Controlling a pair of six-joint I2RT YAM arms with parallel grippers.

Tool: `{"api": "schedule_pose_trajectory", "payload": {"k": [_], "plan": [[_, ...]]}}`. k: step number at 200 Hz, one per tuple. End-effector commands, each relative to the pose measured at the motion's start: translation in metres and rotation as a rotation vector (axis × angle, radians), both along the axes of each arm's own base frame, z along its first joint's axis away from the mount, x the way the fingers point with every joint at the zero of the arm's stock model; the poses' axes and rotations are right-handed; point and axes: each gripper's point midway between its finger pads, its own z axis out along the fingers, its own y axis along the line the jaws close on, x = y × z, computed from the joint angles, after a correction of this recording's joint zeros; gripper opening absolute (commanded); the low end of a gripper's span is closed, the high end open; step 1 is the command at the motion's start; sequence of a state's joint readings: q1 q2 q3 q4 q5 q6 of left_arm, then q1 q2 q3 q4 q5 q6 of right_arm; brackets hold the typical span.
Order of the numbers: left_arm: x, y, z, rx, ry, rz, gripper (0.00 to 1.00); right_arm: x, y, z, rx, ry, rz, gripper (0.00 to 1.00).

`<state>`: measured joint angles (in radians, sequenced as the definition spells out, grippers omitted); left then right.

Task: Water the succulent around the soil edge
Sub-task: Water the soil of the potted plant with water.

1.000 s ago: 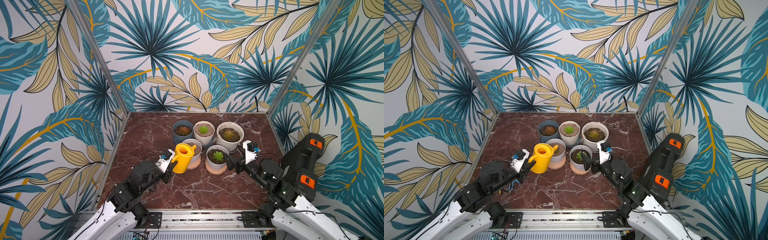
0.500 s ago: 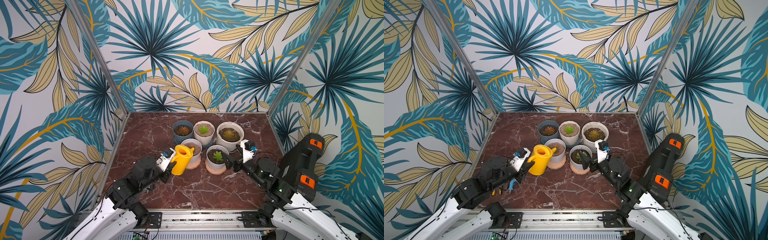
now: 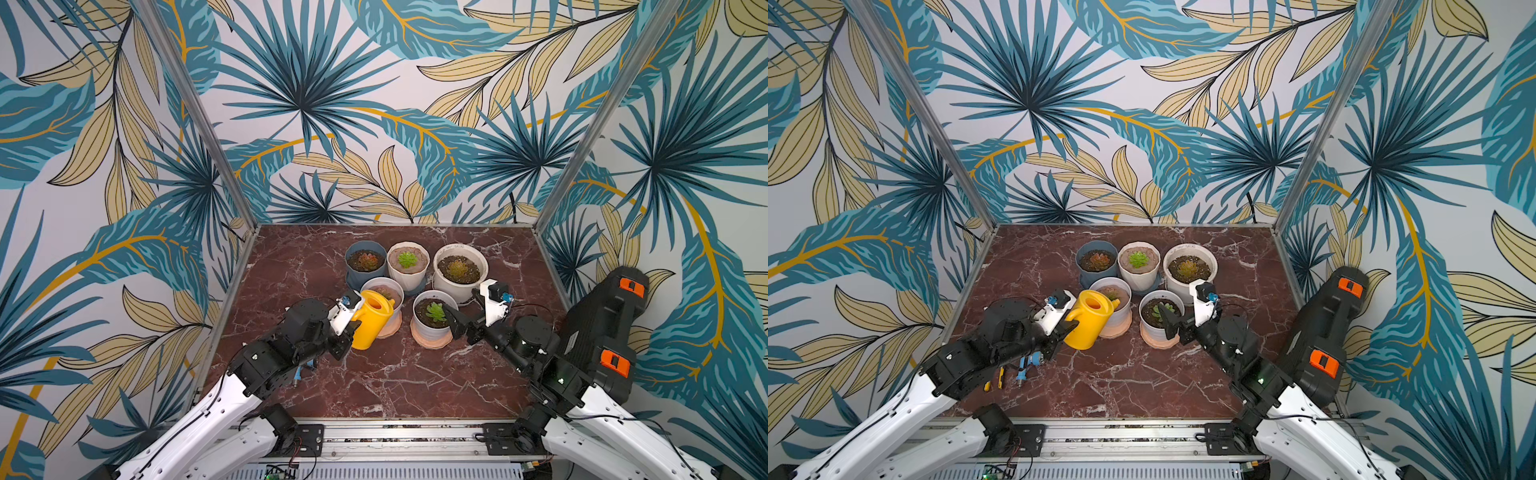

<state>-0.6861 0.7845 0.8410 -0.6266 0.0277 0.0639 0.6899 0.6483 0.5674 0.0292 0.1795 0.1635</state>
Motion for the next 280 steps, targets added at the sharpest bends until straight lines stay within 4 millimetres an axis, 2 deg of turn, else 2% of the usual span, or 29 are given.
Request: {"api": "schedule_pose_trajectory", "payload": {"k": [1, 58, 95, 156, 230, 280], "plan": [[0.003, -0.004, 0.029, -0.022, -0.053, -0.021, 0.0, 0.0, 0.001, -0.003, -0.009, -0.01, 0.002, 0.99], [0.007, -0.01, 0.035, 0.087, 0.012, -0.069, 0.0, 0.0, 0.0, -0.002, -0.008, -0.01, -0.001, 1.0], [0.021, -0.01, 0.034, 0.177, 0.051, -0.042, 0.0, -0.001, -0.001, -0.002, -0.007, -0.011, -0.004, 1.0], [0.038, -0.027, 0.04, 0.204, 0.084, -0.064, 0.0, 0.0, -0.003, -0.003, -0.015, -0.009, -0.013, 1.0], [0.058, -0.037, 0.055, 0.235, 0.067, -0.058, 0.0, 0.001, -0.003, -0.005, -0.022, -0.005, -0.017, 0.99], [0.07, -0.037, 0.042, 0.307, 0.088, -0.052, 0.0, 0.0, -0.004, -0.004, -0.02, -0.006, -0.019, 0.99]]}}
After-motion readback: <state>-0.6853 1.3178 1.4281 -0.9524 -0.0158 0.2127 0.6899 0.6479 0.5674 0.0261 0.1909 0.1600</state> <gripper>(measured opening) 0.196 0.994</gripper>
